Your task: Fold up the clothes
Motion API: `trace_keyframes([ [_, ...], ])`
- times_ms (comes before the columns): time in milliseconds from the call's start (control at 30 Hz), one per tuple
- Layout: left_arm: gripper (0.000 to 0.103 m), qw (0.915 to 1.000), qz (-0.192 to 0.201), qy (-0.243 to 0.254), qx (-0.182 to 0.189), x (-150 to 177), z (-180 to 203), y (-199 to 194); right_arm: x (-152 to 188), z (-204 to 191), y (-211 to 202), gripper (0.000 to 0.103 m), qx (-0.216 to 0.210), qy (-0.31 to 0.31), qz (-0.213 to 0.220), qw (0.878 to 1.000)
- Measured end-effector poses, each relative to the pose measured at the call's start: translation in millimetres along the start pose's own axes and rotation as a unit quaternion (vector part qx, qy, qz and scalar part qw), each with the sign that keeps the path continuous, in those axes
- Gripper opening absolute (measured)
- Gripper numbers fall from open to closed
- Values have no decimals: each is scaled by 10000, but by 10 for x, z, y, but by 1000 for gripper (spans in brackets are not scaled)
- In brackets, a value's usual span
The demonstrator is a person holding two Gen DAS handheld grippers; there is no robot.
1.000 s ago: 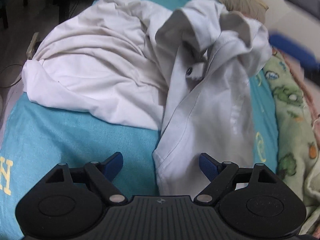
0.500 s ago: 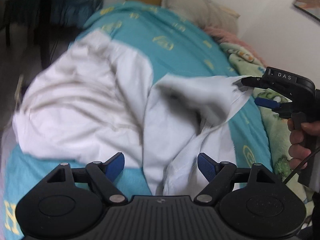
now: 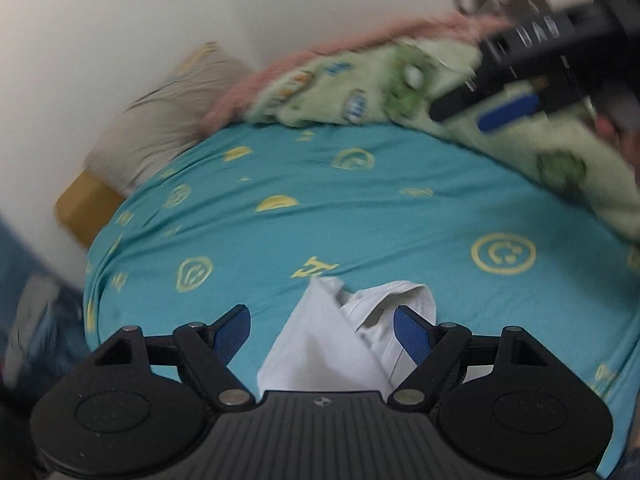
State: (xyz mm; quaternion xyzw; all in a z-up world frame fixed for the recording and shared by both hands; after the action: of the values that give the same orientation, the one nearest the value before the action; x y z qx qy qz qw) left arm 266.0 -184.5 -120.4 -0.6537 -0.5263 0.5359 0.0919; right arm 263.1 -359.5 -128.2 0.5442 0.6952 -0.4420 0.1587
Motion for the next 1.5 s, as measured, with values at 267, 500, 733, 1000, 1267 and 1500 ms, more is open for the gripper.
trace_keyframes([
  [267,80,9776,-653,1985,-232,10,525,964,42,233,131,74,42,308,-129,9994],
  [500,78,9826,-79,431,-1803,-606,-310,1019,36,187,16,74,617,-375,385,9967],
  [733,78,9637,494,-759,-2510,-1372,-1016,304,182,-382,-197,74,-287,-930,929,9909],
  [1000,75,9322,783,-1633,-3135,-1475,-1260,-584,788,-1079,120,73,-595,-2495,400,9657],
  [1267,72,8808,1206,-2988,-3470,-1192,-1726,-1757,497,-543,182,73,505,-2410,359,9685],
  [1500,72,8886,1316,-2998,-3213,-792,-1254,-1968,221,-100,60,74,836,-1402,384,9858],
])
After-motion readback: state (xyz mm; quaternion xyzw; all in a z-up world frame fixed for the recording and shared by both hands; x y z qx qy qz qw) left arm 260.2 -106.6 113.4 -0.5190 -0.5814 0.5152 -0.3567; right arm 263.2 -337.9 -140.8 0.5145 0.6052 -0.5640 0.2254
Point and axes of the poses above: each gripper's, at about its wrist camera, not at the fingertips, and y roughly the way its jaws point, z to its right, x to its underside, the point moved 8 cm from there along y, roughly the way its jaws point, and after that the axes turned 4 degrees about z, right-handed, at the moved point
